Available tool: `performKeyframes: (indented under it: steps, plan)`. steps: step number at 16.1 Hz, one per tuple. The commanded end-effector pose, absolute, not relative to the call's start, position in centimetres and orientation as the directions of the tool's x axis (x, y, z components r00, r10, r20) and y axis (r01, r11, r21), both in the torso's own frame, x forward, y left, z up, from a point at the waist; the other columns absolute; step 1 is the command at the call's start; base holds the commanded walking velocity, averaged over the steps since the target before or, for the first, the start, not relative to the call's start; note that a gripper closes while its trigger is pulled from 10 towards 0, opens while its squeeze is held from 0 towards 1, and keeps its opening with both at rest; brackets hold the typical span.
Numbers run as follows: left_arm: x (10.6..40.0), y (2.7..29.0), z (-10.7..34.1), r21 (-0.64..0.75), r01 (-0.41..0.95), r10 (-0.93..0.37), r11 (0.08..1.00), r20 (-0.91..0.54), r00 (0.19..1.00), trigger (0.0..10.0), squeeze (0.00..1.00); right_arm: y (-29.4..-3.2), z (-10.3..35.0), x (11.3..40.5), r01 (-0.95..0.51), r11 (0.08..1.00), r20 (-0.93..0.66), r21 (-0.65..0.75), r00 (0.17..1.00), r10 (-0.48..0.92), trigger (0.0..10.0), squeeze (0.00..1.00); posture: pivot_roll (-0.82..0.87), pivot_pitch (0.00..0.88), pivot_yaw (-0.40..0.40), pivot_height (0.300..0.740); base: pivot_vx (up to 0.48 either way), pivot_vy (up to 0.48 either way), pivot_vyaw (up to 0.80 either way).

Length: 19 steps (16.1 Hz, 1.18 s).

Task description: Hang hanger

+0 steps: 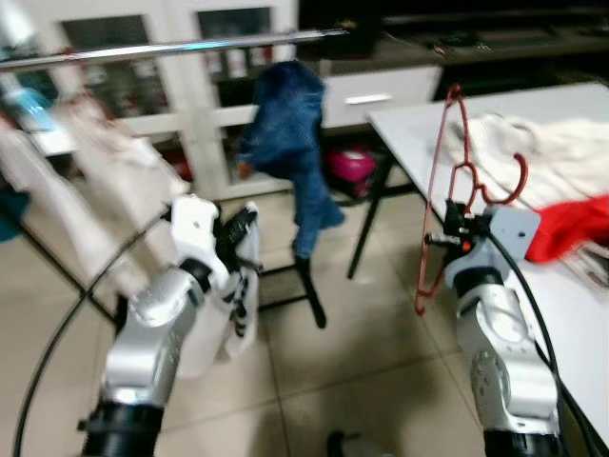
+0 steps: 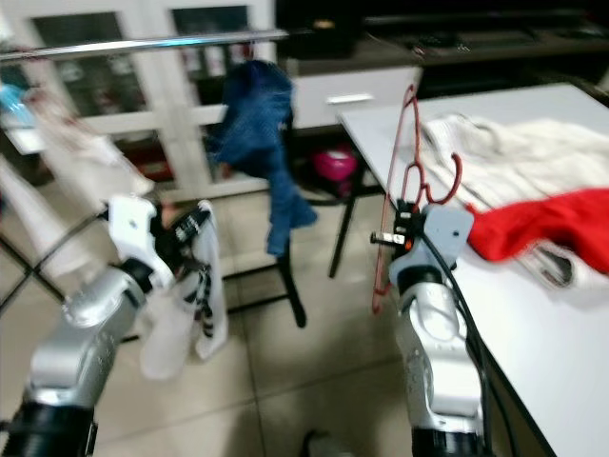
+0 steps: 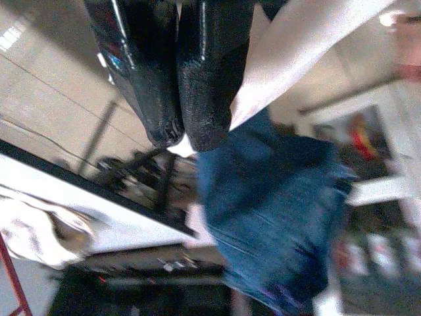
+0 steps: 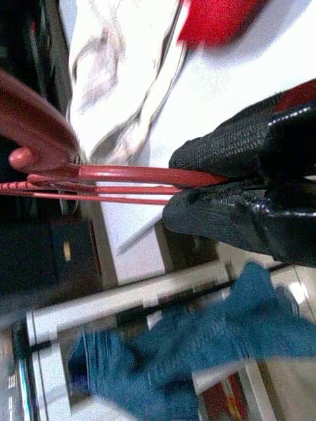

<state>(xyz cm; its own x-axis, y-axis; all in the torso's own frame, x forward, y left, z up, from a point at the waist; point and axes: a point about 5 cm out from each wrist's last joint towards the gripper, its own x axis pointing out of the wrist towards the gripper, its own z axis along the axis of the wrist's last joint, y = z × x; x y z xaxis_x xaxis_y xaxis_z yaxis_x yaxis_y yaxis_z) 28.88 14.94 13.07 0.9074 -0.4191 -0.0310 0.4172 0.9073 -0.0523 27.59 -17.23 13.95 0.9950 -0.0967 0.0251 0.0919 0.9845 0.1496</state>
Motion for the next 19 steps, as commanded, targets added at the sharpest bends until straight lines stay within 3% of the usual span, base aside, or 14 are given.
performKeyframes:
  steps: [1, 6, 9, 12, 19]
  plan:
    - [28.8, 15.4, 13.1, -0.025, 0.388, -0.389, 0.921, -0.048, 0.920, 10.0, 0.00, -16.8, 14.2, 27.5, 0.064, 0.982, 0.020, 0.179, 0.997, -0.068, 10.0, 0.00, -0.06, 0.000, 0.033, 0.740, 0.000, 0.000, -0.80]
    - [29.9, 16.7, 13.0, 0.003, 0.217, -0.216, 0.976, -0.071, 0.974, 10.0, 0.00, -16.8, 13.9, 27.5, 0.051, 0.990, 0.005, 0.130, 0.999, -0.052, 10.0, 0.00, -0.05, 0.000, 0.015, 0.740, 0.000, 0.000, -0.80]
    - [29.6, 16.3, 13.0, -0.010, 0.285, -0.285, 0.959, -0.068, 0.956, 10.0, 0.00, -16.7, 13.5, 28.1, 0.070, 0.997, -0.021, 0.043, 0.997, -0.069, 10.0, 0.00, -0.03, 0.000, 0.002, 0.740, 0.000, 0.000, -0.80]
    - [29.8, 16.4, 13.1, -0.007, 0.248, -0.248, 0.969, -0.040, 0.968, 10.0, 0.00, -16.8, 14.1, 28.1, 0.096, 0.995, 0.032, 0.011, 0.995, -0.096, 10.0, 0.00, -0.04, 0.000, 0.010, 0.740, 0.000, 0.000, -0.80]
    - [30.4, 16.0, 13.3, 0.038, 0.263, -0.263, 0.964, -0.024, 0.965, 10.0, 0.00, -17.2, 14.0, 27.7, 0.148, 0.986, 0.048, 0.077, 0.987, -0.152, 10.0, 0.00, -0.06, 0.000, 0.025, 0.740, 0.000, 0.000, -0.80]
